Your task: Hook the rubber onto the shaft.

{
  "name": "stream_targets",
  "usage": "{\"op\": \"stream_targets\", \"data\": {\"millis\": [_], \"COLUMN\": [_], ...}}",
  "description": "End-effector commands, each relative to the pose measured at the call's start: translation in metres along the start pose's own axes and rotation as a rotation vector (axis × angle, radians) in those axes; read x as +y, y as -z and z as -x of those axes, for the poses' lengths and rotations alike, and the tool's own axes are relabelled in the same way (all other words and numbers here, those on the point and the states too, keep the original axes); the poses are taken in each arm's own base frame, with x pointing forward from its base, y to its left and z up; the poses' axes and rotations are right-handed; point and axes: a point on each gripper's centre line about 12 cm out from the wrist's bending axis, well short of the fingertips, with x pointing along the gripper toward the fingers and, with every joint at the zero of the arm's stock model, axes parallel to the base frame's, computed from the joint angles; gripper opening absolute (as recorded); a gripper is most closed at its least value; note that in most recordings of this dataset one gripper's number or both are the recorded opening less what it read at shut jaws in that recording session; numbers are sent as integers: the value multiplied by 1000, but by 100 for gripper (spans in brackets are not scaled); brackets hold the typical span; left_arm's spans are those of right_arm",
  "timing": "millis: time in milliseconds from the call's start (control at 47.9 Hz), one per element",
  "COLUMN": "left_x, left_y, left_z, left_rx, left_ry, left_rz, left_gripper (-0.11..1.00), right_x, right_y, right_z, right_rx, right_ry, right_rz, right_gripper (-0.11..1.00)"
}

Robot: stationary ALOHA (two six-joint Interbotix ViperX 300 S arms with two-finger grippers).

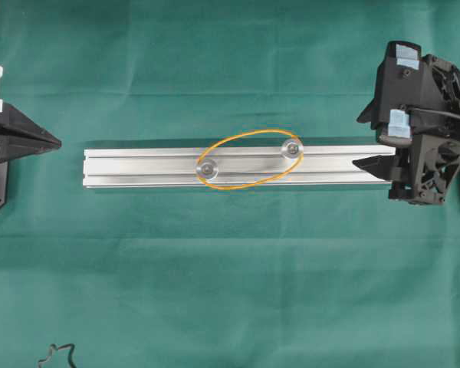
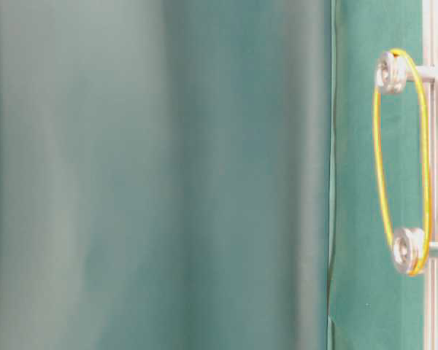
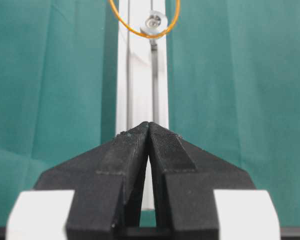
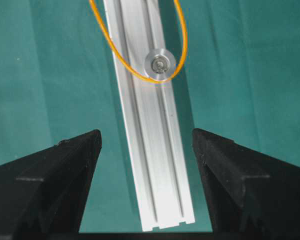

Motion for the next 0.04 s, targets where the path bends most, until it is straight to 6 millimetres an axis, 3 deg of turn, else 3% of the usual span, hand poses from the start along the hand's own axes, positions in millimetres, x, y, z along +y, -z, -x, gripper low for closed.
{"op": "stream_targets", "data": {"millis": [0, 21], "left_x": [1, 1], "left_y": [-12, -12], "left_z": [4, 4], "left_rx": [-34, -34], "left_ry": [-4, -4], "left_rz": [-3, -1], "left_gripper": [0, 0], "right_x": [1, 1], "right_y": [-4, -4], "right_z": [4, 4], "right_rx": [-18, -17], "right_ry": [-7, -7], "right_rz": [-4, -4], "right_gripper": [76, 76]}}
